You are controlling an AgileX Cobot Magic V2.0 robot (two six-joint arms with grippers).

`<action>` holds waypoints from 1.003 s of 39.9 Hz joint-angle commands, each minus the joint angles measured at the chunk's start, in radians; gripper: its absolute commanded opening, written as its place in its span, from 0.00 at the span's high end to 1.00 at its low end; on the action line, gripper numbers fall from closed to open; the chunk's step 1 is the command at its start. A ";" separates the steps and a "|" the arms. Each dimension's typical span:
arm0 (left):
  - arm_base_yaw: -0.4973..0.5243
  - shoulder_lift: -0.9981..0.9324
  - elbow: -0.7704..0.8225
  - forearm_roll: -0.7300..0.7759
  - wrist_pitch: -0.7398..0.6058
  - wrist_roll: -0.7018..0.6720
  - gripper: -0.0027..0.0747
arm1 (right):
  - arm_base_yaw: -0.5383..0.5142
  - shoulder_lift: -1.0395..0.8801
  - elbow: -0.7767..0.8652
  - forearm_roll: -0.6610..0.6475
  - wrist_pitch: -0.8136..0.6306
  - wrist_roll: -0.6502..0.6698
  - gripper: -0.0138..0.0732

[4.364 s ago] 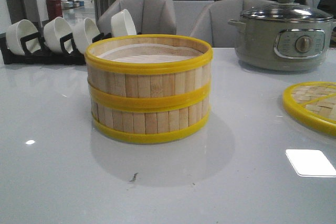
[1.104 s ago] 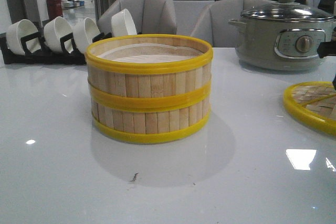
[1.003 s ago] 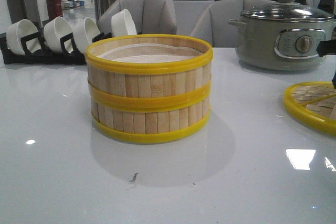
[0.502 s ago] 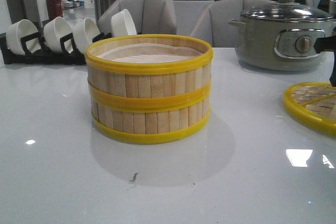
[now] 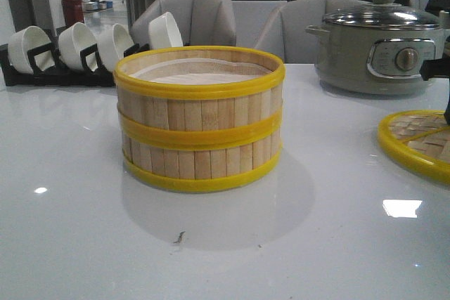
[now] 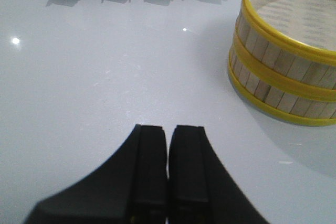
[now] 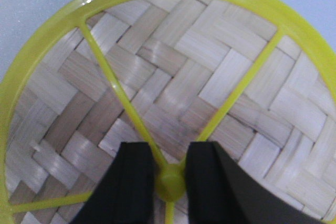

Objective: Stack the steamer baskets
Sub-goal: 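Move the right gripper down to the woven lid's center knob and grasp, then lift the lid with the right gripper over the stacked baskets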

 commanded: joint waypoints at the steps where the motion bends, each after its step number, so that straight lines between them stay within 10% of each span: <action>1: 0.000 0.005 -0.029 0.003 -0.075 -0.012 0.86 | -0.006 -0.051 -0.029 0.000 -0.013 -0.003 0.65; 24: 0.000 0.005 -0.029 0.003 -0.082 -0.012 0.86 | -0.006 -0.064 -0.040 0.000 0.006 -0.003 0.78; 40: 0.000 0.005 -0.029 0.003 -0.082 -0.012 0.86 | 0.047 -0.097 -0.332 0.033 0.220 -0.003 0.81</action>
